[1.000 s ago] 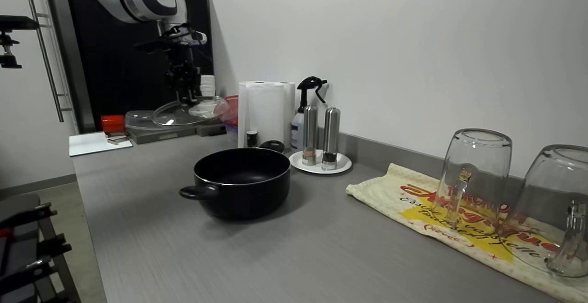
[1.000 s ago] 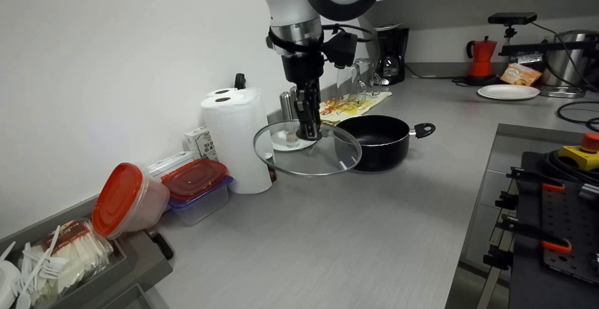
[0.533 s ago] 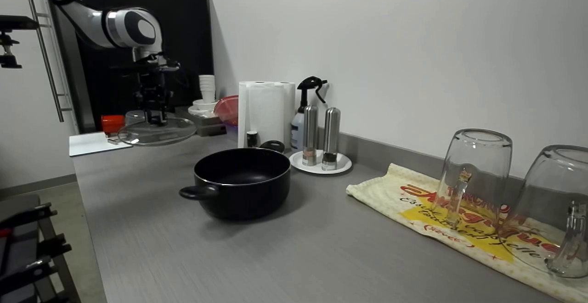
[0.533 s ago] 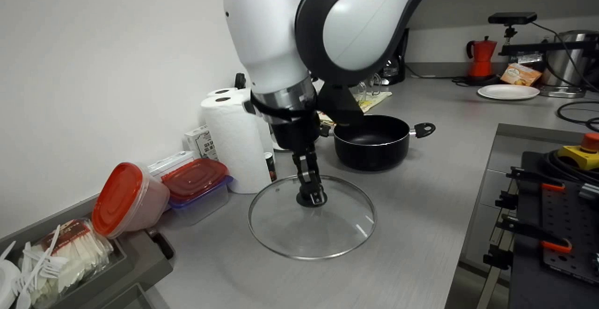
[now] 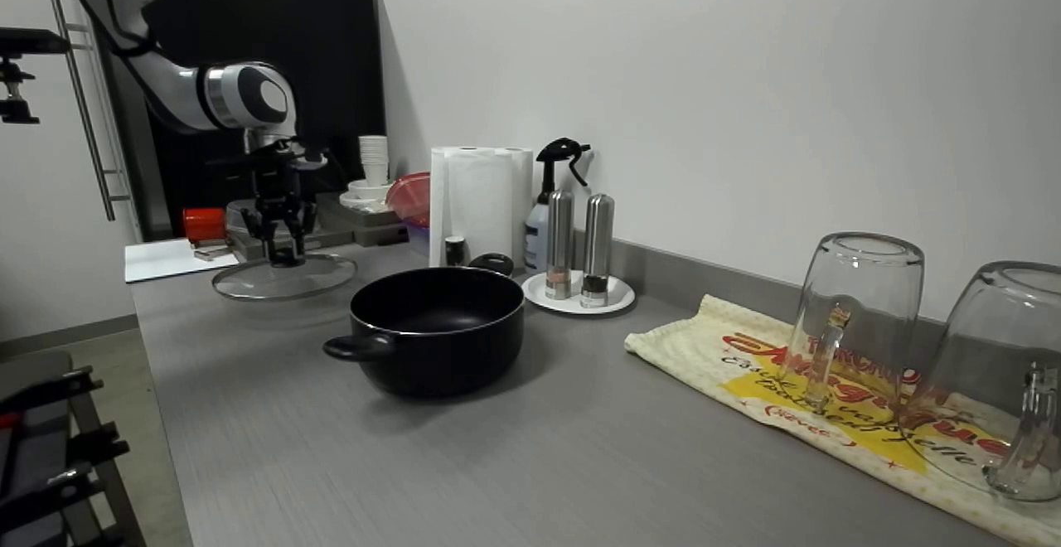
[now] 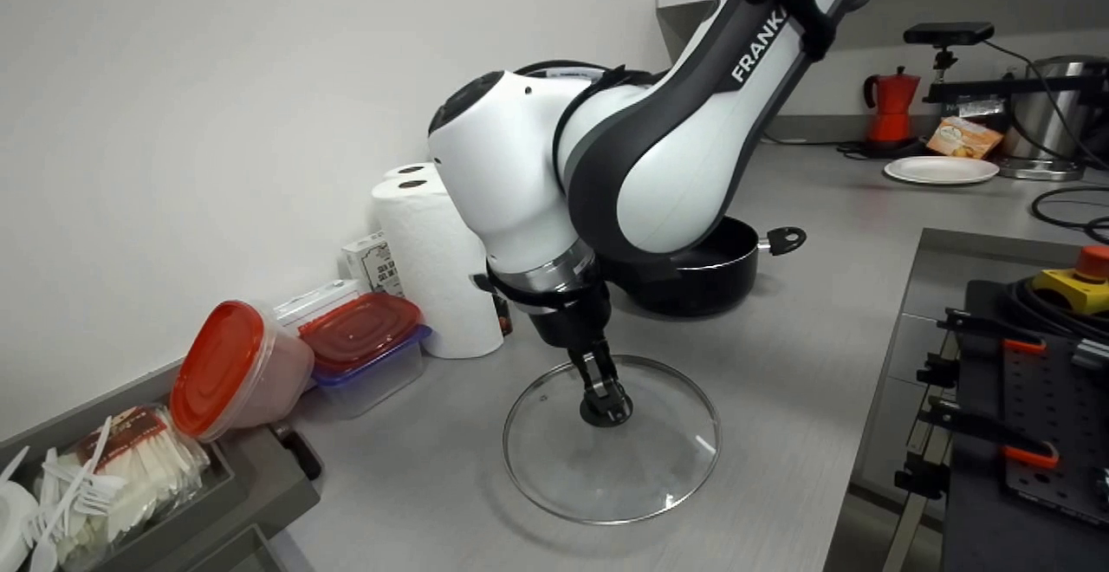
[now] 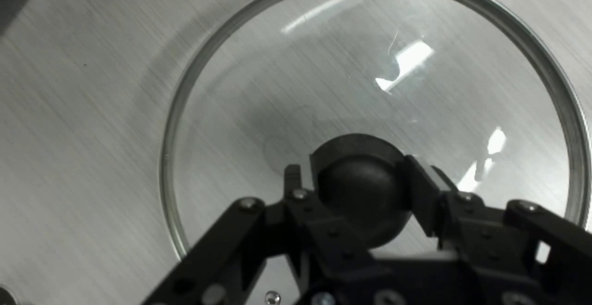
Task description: Remove the glass lid from the black pot.
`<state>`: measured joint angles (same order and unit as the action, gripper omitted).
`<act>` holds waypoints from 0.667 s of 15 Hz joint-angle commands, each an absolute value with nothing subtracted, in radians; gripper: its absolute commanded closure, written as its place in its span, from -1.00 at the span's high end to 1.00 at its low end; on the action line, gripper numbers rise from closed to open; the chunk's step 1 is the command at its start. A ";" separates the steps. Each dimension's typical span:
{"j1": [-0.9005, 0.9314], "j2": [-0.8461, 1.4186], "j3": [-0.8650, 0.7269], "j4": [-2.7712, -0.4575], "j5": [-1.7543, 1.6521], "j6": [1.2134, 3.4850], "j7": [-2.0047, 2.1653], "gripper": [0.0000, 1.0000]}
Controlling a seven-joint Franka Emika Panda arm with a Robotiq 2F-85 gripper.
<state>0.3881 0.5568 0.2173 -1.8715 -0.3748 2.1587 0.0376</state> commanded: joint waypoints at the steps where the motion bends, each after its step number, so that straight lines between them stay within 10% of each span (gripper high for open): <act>1: 0.399 0.576 0.190 -1.830 -0.387 2.125 0.023 -0.51; 10: 0.406 0.588 0.154 -1.830 -0.393 2.150 0.080 -0.51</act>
